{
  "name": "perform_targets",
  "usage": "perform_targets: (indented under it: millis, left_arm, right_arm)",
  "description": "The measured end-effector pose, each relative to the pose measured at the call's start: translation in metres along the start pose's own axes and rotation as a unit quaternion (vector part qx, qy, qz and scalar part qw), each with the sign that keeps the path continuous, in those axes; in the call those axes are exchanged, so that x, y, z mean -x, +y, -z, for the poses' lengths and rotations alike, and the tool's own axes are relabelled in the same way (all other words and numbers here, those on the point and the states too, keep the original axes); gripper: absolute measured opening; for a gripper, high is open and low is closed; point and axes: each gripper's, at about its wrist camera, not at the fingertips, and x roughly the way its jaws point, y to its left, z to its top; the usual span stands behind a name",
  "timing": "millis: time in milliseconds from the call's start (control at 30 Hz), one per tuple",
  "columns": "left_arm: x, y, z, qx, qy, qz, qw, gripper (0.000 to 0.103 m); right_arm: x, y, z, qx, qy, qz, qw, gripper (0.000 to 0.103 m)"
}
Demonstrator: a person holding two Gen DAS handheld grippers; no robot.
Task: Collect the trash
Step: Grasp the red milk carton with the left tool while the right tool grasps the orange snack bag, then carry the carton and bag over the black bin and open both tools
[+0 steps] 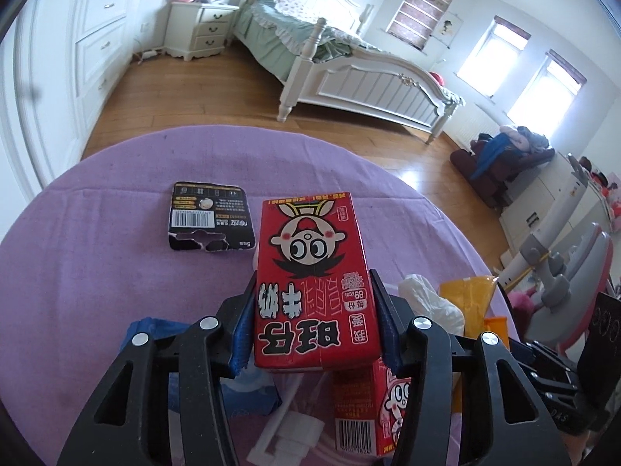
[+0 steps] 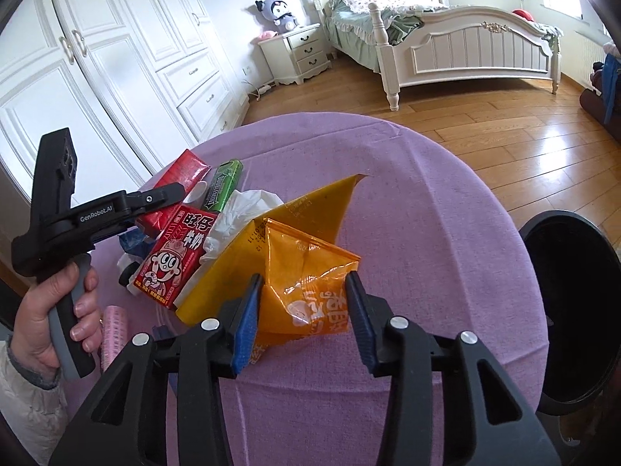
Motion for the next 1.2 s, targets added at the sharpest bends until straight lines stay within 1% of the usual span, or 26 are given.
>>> perform_targets:
  millis: [100,167,300,433,567,667,800,1033,1200]
  left_arm:
    - [0.014,-0.009,0.001,-0.008,-0.022,0.002,0.9997,0.051]
    - [0.028,-0.022,0.003,-0.019,-0.041,0.003,0.9990,0.051]
    - [0.053,-0.059,0.001,-0.047,-0.075,0.019,0.9959,0.052]
    - [0.074,-0.108,0.004,-0.101,-0.108,0.029,0.9885,0.052]
    - [0.081,-0.160,0.013,-0.153,-0.123,0.045,0.9795,0.052]
    - [0.076,-0.196,0.021,-0.185,-0.117,0.059,0.9740,0.052]
    - [0.063,-0.229,0.033,-0.208,-0.105,0.076,0.9695,0.052]
    - [0.033,-0.265,0.047,-0.231,-0.084,0.099,0.9641,0.052]
    - [0.009,-0.293,0.058,-0.246,-0.066,0.113,0.9602,0.052]
  right_arm:
    - [0.007,-0.004,-0.002,-0.012,-0.015,-0.009,1.000,0.039]
    - [0.015,-0.008,-0.002,-0.023,-0.031,-0.026,0.999,0.038]
    - [0.041,-0.015,-0.008,-0.035,-0.082,-0.052,0.995,0.038]
    - [0.068,-0.024,-0.014,-0.032,-0.127,-0.064,0.989,0.038]
    - [0.094,-0.041,-0.017,-0.037,-0.164,-0.049,0.985,0.038]
    - [0.109,-0.059,-0.017,-0.051,-0.183,-0.035,0.981,0.038]
    - [0.123,-0.084,-0.015,-0.071,-0.196,-0.019,0.978,0.038]
    - [0.131,-0.123,-0.002,-0.108,-0.206,0.007,0.973,0.038]
    - [0.131,-0.156,0.008,-0.141,-0.201,0.013,0.969,0.038]
